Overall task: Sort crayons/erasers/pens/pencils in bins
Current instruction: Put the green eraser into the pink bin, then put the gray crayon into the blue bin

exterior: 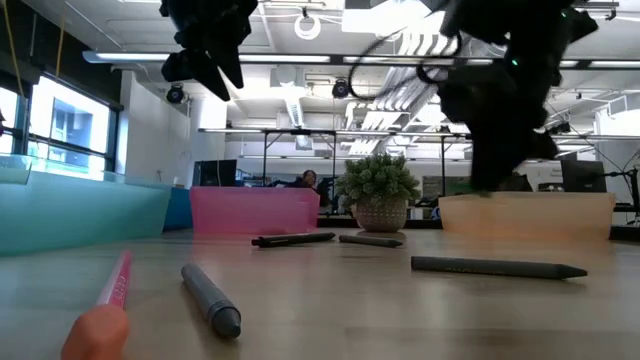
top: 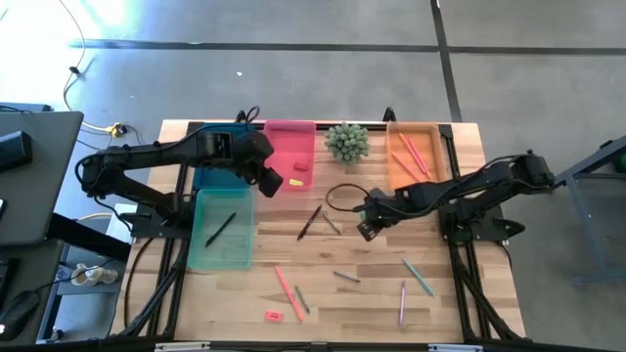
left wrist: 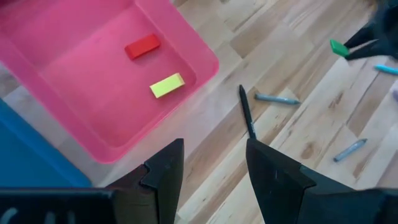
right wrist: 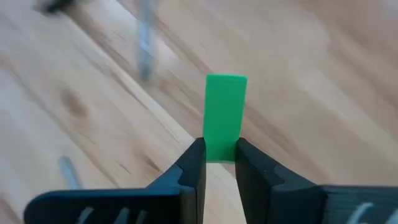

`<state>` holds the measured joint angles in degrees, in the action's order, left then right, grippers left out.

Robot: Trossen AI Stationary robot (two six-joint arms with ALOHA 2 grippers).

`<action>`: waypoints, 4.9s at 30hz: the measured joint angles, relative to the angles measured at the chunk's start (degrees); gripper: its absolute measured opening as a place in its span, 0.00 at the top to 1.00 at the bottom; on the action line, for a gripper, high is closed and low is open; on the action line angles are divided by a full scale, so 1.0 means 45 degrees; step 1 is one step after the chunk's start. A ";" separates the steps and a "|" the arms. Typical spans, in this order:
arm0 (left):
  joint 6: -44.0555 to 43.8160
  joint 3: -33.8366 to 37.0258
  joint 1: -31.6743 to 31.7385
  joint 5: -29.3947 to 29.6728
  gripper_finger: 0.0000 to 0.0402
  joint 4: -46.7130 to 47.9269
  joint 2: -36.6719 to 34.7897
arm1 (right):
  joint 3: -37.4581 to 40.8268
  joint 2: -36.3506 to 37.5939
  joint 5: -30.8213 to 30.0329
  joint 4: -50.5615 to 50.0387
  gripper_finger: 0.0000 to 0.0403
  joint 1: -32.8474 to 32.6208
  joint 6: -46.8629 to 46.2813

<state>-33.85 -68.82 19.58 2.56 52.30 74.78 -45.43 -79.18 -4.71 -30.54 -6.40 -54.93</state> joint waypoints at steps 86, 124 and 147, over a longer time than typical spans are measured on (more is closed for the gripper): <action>-0.2655 0.0000 -0.0687 -0.1611 0.98 -1.1872 0.5085 | -0.3468 0.0021 -0.2522 0.0665 0.83 0.1774 1.0654; 0.2794 0.0000 0.2647 0.1140 0.98 -0.5658 0.3799 | -0.3468 0.0023 -0.3270 0.0680 0.56 0.1784 0.8874; 0.5583 0.0000 0.4212 -0.2163 0.65 -0.2524 0.3614 | -0.3468 -0.0930 -0.2384 0.7890 0.56 0.3760 0.7451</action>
<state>-8.72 -68.82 38.53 -7.18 40.94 91.05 -61.04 -83.36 -15.43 4.96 10.52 -21.40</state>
